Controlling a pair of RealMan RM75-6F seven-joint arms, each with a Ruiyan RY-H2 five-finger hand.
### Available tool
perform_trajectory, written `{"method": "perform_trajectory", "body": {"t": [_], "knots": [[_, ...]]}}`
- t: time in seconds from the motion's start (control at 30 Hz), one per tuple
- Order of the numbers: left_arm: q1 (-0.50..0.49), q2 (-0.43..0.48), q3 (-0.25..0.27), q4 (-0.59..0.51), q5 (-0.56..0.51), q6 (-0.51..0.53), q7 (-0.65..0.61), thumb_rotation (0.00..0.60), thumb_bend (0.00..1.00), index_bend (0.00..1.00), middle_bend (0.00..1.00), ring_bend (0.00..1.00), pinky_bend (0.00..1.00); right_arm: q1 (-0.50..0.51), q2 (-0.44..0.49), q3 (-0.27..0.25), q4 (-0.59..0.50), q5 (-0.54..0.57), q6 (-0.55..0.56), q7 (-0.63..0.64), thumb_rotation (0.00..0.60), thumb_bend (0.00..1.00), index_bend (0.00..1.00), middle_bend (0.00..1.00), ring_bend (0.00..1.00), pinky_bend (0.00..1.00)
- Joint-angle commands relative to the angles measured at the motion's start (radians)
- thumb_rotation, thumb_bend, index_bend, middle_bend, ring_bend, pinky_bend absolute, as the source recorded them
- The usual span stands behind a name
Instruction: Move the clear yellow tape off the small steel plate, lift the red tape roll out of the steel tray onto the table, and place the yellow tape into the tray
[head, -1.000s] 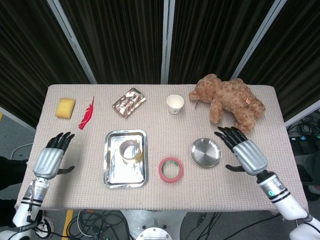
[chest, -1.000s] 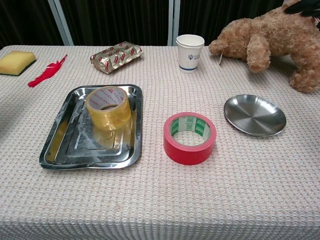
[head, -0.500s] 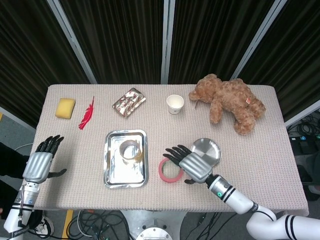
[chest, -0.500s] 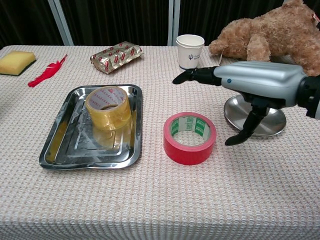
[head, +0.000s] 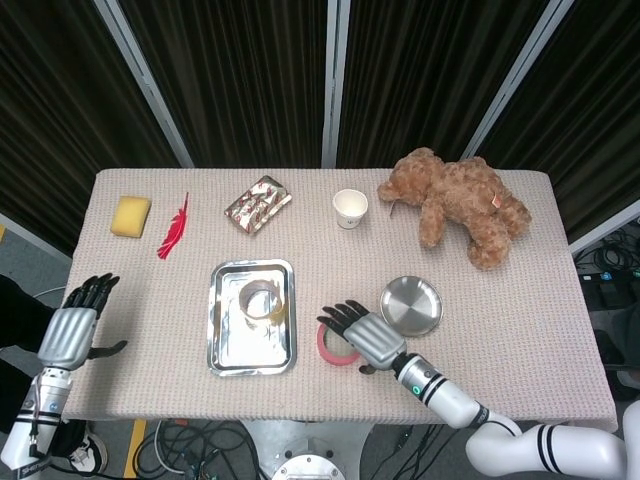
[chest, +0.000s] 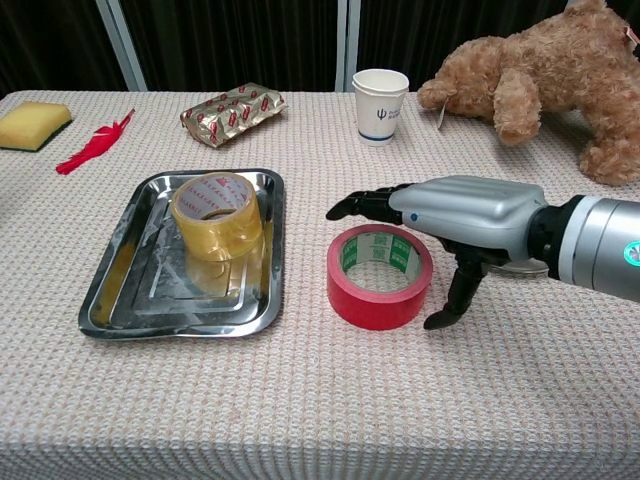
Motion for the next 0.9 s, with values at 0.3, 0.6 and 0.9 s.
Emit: {"method": "perform_trajectory", "body": {"t": [0.3,0.6,0.9], "knots": [[0.013,-0.003,-0.015,0.022,0.003,-0.024,-0.021,0.600,0.09,0.05,0.04,0.00,0.13,0.013,-0.058,-0.002,0.042,0.002,0.050,-0.003,0.600,0.06,0.00,0.26,0.15,0.11],[0.024,0.003,-0.024,0.022,0.012,-0.029,-0.026,0.600,0.09,0.05,0.04,0.00,0.13,-0.005,-0.008,0.008,0.008,-0.032,0.122,0.036,0.600,0.12,0.00,0.42,0.31,0.16],[0.026,0.008,-0.033,0.009,0.032,-0.029,-0.038,0.600,0.09,0.05,0.04,0.00,0.13,-0.098,0.162,0.011,-0.001,-0.037,0.250,0.114,0.600,0.13,0.00,0.42,0.31,0.16]]}}
